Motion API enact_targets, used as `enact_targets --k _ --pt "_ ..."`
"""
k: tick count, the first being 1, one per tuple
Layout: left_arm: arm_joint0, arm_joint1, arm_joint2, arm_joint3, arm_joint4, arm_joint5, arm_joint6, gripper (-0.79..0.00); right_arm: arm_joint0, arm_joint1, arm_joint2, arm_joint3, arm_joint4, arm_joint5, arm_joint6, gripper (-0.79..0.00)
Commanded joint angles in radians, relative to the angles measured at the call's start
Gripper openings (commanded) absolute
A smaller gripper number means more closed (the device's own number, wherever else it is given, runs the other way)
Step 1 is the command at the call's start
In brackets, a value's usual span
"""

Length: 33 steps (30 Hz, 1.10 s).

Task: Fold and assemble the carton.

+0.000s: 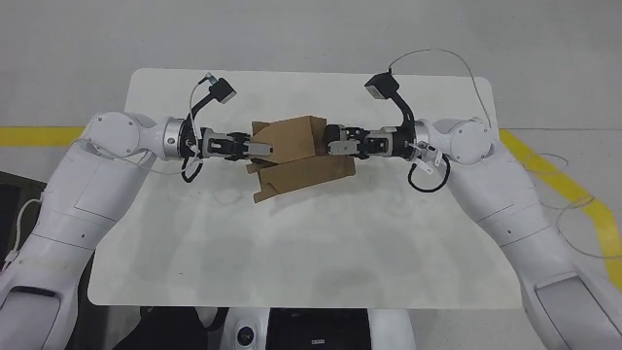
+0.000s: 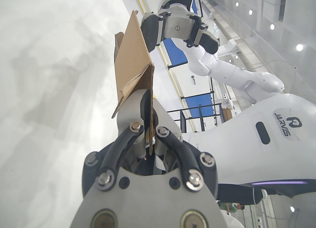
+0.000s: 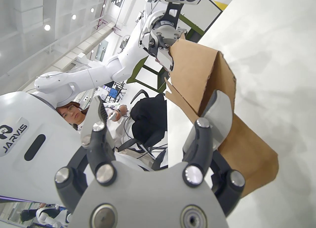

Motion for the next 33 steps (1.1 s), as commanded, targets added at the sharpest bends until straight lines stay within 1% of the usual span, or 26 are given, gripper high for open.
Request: enact_targets --k 1,8,16,18,22,25,33 --pt "-0.002 0.000 0.002 0.001 -0.005 0.002 -0.002 -0.785 0.011 -0.003 -0.019 0.013 0.010 -0.004 -0.004 -0.114" --pt "-0.003 0.001 0.003 -0.012 -0.027 0.014 -0.014 -0.785 0.043 -0.010 -0.071 0.047 0.038 -0.016 -0.016 -0.132" --pt "-0.001 0.005 -0.001 -0.022 -0.034 0.017 -0.017 -0.785 0.063 -0.019 -0.119 0.071 0.123 -0.027 -0.027 -0.157" --pt "0.000 0.006 -0.001 -0.022 -0.037 0.017 -0.017 -0.785 0.065 -0.021 -0.128 0.076 0.145 -0.027 -0.027 -0.175" --pt "0.000 0.007 -0.002 -0.021 -0.041 0.019 -0.019 -0.785 0.072 -0.023 -0.142 0.085 0.168 -0.029 -0.029 -0.277" --pt "0.000 0.008 -0.003 -0.020 -0.042 0.019 -0.020 -0.785 0.077 -0.023 -0.150 0.088 0.180 -0.026 -0.026 -0.336" --pt "0.004 0.011 -0.004 -0.032 -0.049 0.022 -0.022 -0.785 0.098 -0.031 -0.185 0.110 0.176 -0.016 -0.016 -0.372"
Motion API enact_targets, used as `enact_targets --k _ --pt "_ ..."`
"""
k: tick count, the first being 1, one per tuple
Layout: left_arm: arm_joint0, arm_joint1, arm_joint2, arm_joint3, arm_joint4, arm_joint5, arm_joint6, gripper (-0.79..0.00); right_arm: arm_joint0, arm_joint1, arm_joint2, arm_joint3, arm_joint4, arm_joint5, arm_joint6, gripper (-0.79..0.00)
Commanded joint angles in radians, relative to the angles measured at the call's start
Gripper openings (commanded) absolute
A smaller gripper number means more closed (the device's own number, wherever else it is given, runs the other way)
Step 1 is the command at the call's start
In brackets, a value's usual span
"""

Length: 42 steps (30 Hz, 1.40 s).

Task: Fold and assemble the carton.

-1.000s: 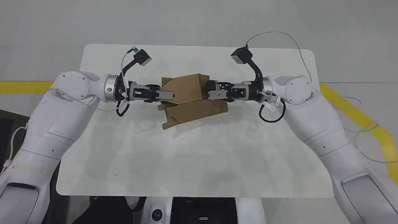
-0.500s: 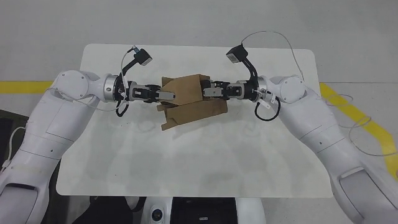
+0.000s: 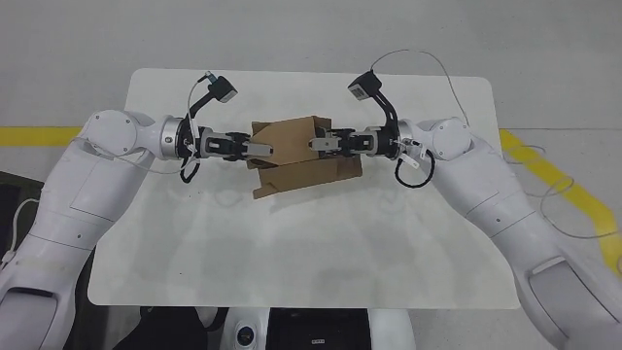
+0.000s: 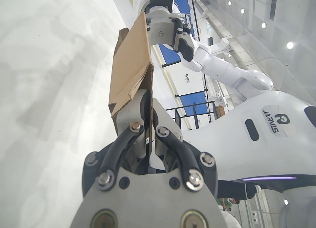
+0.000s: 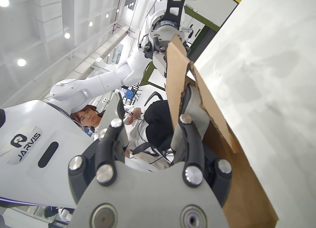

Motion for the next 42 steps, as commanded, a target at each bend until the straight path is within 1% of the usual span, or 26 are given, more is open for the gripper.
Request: enact_targets --k 1,5,12,20,23,25,27,28,29,31,32,33,34,35,36,42 --pt "0.001 0.001 -0.001 -0.003 -0.003 0.001 -0.001 -0.785 0.007 -0.003 -0.010 0.009 -0.003 0.000 0.000 -0.385" --pt "0.003 0.002 -0.002 -0.007 -0.005 0.002 -0.002 -0.785 0.020 -0.013 -0.032 0.024 -0.003 -0.004 -0.004 -0.400" --pt "0.008 0.003 0.001 -0.005 -0.005 0.002 -0.002 -0.785 0.039 -0.029 -0.062 0.046 0.008 -0.014 -0.014 -0.403" --pt "0.007 0.003 0.003 -0.004 -0.012 0.007 -0.007 -0.785 0.053 -0.040 -0.086 0.064 0.013 -0.020 -0.020 -0.422" --pt "0.007 0.003 0.005 -0.004 -0.015 0.010 -0.010 -0.785 0.058 -0.043 -0.093 0.071 0.015 -0.021 -0.021 -0.465" --pt "0.008 0.003 0.006 -0.004 -0.020 0.013 -0.013 -0.785 0.060 -0.045 -0.097 0.074 0.018 -0.021 -0.021 -0.523" --pt "0.007 0.003 0.007 -0.003 -0.023 0.015 -0.015 -0.785 0.062 -0.046 -0.100 0.078 0.020 -0.022 -0.022 -0.563" --pt "0.007 0.003 0.009 -0.002 -0.023 0.019 -0.019 -0.723 0.063 -0.047 -0.101 0.080 0.021 -0.022 -0.022 -0.597" --pt "0.006 0.002 0.011 -0.002 -0.024 0.021 -0.021 -0.616 0.063 -0.047 -0.103 0.081 0.021 -0.023 -0.023 -0.613" --pt "0.005 0.002 0.013 -0.001 -0.028 0.024 -0.024 -0.502 0.064 -0.048 -0.106 0.085 0.022 -0.022 -0.022 -0.668" --pt "0.005 0.002 0.014 0.000 -0.029 0.025 -0.025 -0.446 0.063 -0.049 -0.107 0.086 0.023 -0.023 -0.023 -0.723" --pt "0.005 0.002 0.014 0.001 -0.032 0.027 -0.027 -0.397 0.063 -0.049 -0.108 0.087 0.023 -0.022 -0.022 -0.754" --pt "0.004 0.002 0.015 0.002 -0.033 0.028 -0.028 -0.203 0.063 -0.049 -0.109 0.087 0.024 -0.021 -0.021 -0.785" --pt "0.003 0.002 0.015 0.002 -0.033 0.028 -0.028 -0.111 0.064 -0.049 -0.110 0.088 0.026 -0.021 -0.021 -0.785" --pt "0.003 0.001 0.015 0.003 -0.034 0.028 -0.028 0.000 0.064 -0.049 -0.110 0.088 0.026 -0.021 -0.021 -0.785" --pt "0.002 0.001 0.010 0.014 -0.064 0.030 -0.030 0.000 0.065 -0.049 -0.112 0.093 0.027 -0.022 -0.022 -0.785"
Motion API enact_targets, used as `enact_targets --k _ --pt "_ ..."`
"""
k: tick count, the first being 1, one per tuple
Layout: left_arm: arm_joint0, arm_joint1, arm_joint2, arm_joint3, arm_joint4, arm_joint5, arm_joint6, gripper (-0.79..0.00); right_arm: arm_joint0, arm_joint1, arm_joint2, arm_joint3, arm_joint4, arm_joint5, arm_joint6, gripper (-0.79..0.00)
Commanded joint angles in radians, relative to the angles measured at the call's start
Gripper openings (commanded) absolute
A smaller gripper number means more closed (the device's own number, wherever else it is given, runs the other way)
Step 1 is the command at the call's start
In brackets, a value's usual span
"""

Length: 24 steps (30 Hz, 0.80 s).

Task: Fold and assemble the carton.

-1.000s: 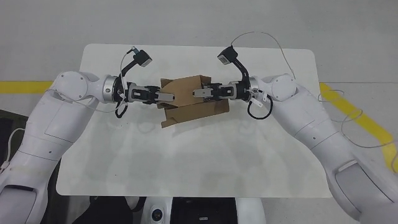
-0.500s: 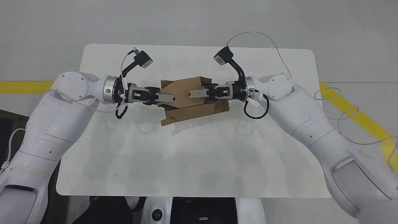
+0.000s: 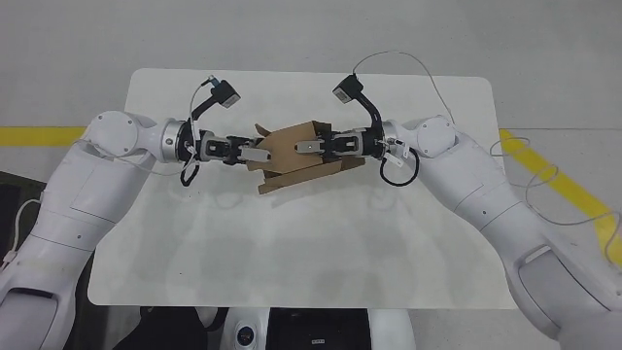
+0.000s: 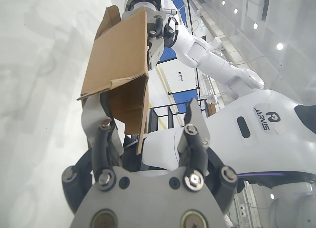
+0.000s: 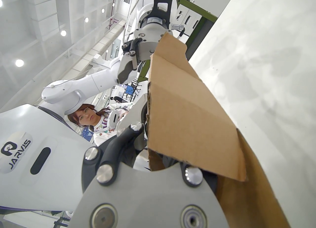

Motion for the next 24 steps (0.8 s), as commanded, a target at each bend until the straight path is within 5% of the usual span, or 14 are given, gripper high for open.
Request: enact_targets --k 1,14,24 --pt "0.001 0.000 -0.004 0.009 -0.014 -0.001 0.001 0.000 -0.001 0.000 0.001 0.005 0.001 -0.002 -0.002 -0.785" --pt "0.009 -0.009 -0.015 0.026 -0.148 0.077 -0.076 0.000 -0.005 -0.005 0.006 0.056 -0.041 -0.043 -0.043 -0.785" --pt "0.008 -0.010 -0.030 0.045 -0.079 0.032 -0.032 0.000 -0.010 -0.007 0.014 0.062 -0.038 -0.065 -0.065 -0.785"
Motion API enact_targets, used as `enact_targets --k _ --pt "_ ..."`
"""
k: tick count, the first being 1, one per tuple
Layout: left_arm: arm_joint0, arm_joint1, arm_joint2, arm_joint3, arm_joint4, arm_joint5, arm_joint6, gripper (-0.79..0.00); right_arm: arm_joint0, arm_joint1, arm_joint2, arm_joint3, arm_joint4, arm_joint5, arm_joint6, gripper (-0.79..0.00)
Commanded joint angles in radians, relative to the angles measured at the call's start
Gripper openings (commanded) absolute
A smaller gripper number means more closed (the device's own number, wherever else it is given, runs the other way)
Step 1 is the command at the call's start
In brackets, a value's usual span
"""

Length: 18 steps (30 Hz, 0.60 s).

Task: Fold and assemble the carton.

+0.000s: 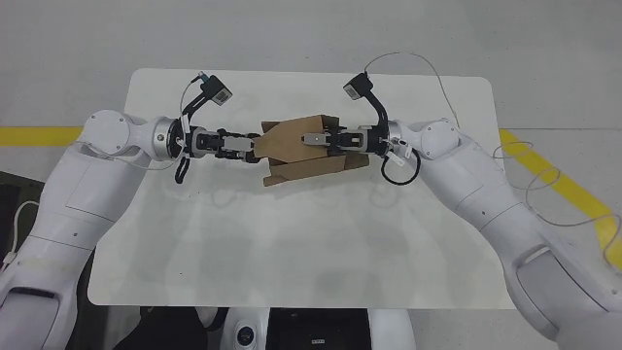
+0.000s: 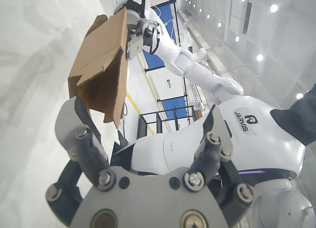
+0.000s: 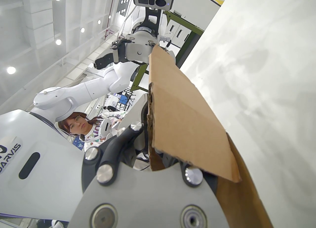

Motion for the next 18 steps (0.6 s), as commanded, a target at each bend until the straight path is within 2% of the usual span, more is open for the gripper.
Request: enact_targets --k 1,8,18 --pt "0.000 0.000 0.000 0.000 -0.001 0.001 -0.001 0.000 0.000 0.000 0.000 0.000 0.000 0.000 0.000 -0.785" --pt "0.012 0.000 -0.001 -0.014 0.009 0.008 0.028 0.000 -0.003 0.000 0.000 -0.001 -0.003 0.005 -0.006 -0.785" --pt "0.057 0.003 -0.035 -0.061 0.015 0.053 0.048 0.000 -0.052 0.004 0.042 -0.062 -0.120 0.067 -0.097 -0.785"
